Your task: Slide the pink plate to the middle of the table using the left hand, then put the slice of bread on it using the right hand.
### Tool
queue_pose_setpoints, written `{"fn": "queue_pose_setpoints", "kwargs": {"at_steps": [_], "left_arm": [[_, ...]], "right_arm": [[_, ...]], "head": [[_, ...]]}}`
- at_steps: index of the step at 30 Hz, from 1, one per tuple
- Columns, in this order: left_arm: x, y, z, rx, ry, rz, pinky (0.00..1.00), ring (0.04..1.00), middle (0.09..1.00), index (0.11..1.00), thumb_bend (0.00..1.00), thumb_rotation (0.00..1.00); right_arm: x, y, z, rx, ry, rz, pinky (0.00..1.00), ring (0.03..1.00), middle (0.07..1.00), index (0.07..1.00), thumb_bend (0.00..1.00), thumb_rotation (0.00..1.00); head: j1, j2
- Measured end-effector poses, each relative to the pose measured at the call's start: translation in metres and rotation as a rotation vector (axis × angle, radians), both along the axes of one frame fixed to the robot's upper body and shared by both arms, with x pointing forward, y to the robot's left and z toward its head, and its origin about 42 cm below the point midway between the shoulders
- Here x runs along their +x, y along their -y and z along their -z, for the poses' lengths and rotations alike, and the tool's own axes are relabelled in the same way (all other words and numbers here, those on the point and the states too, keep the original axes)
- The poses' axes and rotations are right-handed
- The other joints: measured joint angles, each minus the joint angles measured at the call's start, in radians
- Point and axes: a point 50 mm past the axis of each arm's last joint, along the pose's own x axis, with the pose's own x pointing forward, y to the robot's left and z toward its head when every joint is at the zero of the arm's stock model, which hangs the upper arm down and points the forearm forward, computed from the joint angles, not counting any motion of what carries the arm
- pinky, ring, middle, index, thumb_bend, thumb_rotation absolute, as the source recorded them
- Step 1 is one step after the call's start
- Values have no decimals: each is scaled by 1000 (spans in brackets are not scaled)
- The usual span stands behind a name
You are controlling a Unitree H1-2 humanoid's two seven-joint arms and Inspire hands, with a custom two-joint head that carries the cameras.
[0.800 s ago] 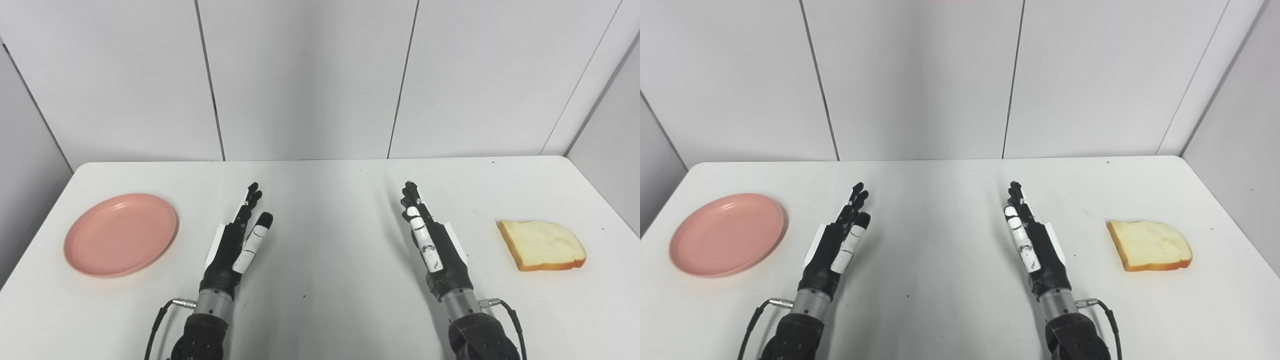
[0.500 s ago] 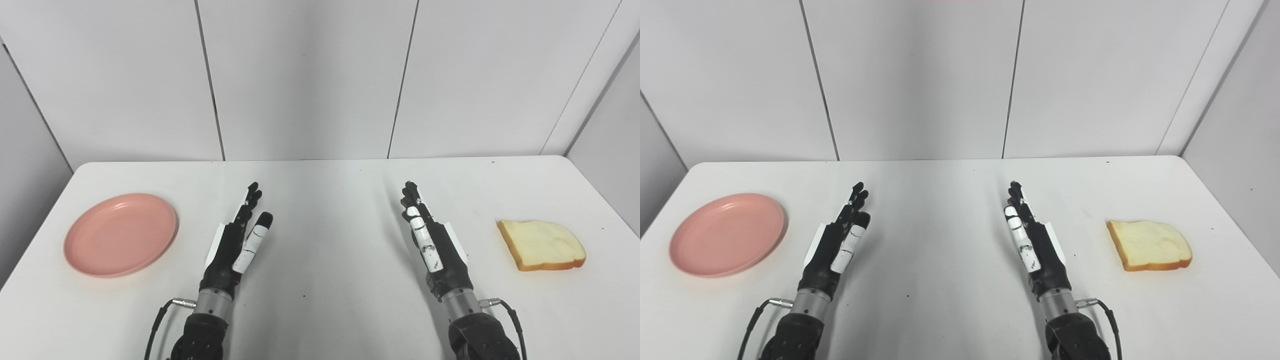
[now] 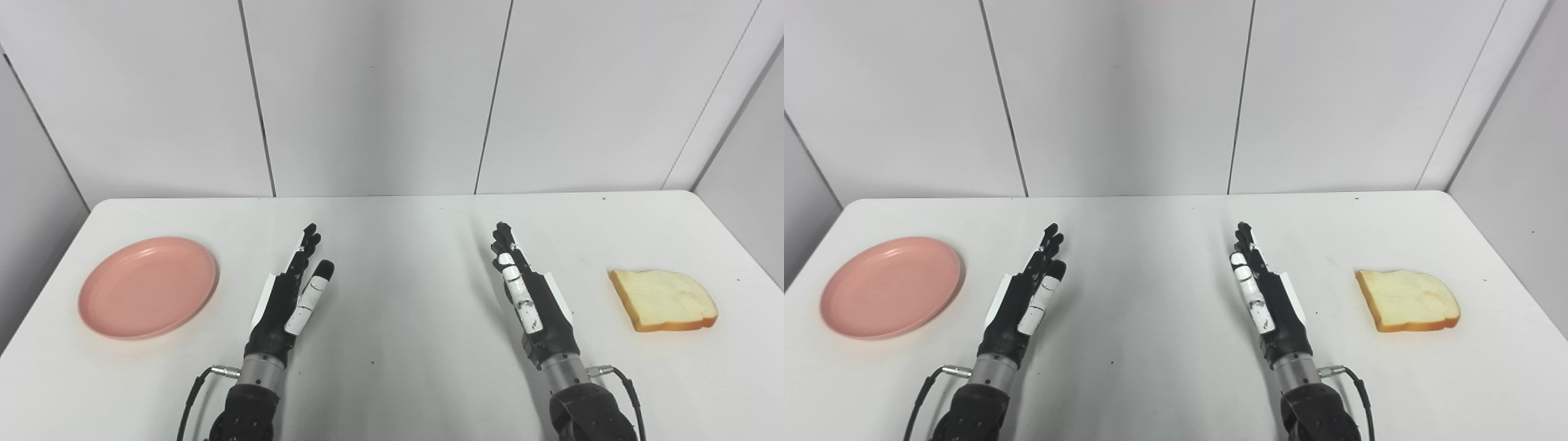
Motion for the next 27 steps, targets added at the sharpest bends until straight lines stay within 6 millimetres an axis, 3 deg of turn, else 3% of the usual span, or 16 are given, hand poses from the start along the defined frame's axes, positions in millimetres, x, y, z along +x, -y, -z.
{"fn": "queue_pose_setpoints", "kwargs": {"at_steps": [15, 17, 19, 20, 21, 23, 27], "left_arm": [[0, 1, 0, 4, 1, 2, 971, 982, 967, 960, 798, 1000], [0, 2, 1, 24, 5, -6, 950, 972, 973, 977, 719, 1000], [-1, 6, 5, 34, 9, 2, 962, 984, 987, 989, 676, 1000], [-1, 8, 8, 36, 7, 13, 969, 991, 994, 995, 656, 1000], [0, 10, 12, 30, -2, 27, 988, 996, 998, 998, 667, 1000], [2, 14, 23, -17, -40, 55, 996, 1000, 1000, 1000, 687, 1000], [8, 25, 22, -100, -27, 79, 999, 1000, 1000, 1000, 689, 1000]], "right_arm": [[0, 0, 1, -4, -4, 1, 993, 1000, 1000, 1000, 266, 1000], [1, 1, 4, -7, -16, 2, 999, 1000, 1000, 1000, 241, 1000], [1, 3, 6, -7, -21, 2, 1000, 1000, 1000, 1000, 245, 1000], [1, 4, 6, -7, -22, 3, 1000, 1000, 1000, 1000, 248, 1000], [1, 6, 6, -2, -24, 3, 1000, 1000, 1000, 1000, 246, 1000], [2, 11, 9, 7, -38, -3, 1000, 1000, 1000, 1000, 243, 1000], [4, 21, 14, 25, -60, 5, 1000, 1000, 1000, 1000, 215, 1000]], "head": [[28, -17], [110, -44], [110, -45], [170, -60], [217, -75], [233, -80], [279, -91]]}}
